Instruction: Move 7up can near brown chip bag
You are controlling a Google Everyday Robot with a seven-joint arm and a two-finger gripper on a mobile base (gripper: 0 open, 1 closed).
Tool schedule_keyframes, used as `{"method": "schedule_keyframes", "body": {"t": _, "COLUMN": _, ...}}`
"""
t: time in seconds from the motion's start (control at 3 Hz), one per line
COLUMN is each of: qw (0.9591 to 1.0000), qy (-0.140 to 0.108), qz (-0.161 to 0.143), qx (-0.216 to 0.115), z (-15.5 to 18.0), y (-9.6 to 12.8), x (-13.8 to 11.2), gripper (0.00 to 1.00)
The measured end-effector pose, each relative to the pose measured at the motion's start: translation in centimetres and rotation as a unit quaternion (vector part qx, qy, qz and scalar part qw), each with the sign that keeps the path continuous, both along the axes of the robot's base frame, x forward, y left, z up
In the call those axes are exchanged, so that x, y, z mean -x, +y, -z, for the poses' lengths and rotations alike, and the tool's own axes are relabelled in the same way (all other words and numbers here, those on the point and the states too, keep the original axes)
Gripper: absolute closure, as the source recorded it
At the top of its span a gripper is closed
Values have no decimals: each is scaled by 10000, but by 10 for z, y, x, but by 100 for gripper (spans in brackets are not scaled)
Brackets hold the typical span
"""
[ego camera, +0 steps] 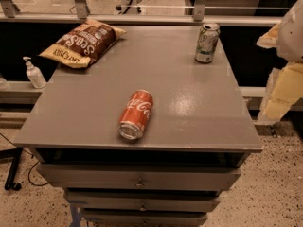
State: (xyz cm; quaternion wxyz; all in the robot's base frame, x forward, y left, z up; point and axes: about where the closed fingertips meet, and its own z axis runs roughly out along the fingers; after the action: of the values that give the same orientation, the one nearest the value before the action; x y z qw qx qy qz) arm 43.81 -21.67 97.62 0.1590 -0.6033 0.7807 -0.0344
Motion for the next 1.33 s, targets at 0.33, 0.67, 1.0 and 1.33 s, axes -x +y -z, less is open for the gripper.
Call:
{"method": "schedule_keyframes", "body": {"t": 0.33, "qw": 10000, "qy": 0, "qz": 0, "qx": 0, "z": 0, "y": 0, "x": 0, "gripper": 0}}
{"method": "schedule_keyframes", "body": {"t": 0.67, "qw": 9999, "qy": -93, "qz": 63, "qx": -83, "z": 2, "y": -3, "x": -8, "gripper": 0}}
{"method": "schedule_keyframes", "body": {"t": 1.0, "qw": 9989, "qy": -364, "qz": 249, "qx": -175, "z": 15, "y": -12, "x": -36, "gripper": 0}}
{"method": "schedule_keyframes", "body": {"t": 1.33, "qw": 9932, "qy": -805, "qz": 648, "qx": -538, "z": 26, "y": -27, "x": -85, "gripper": 0}}
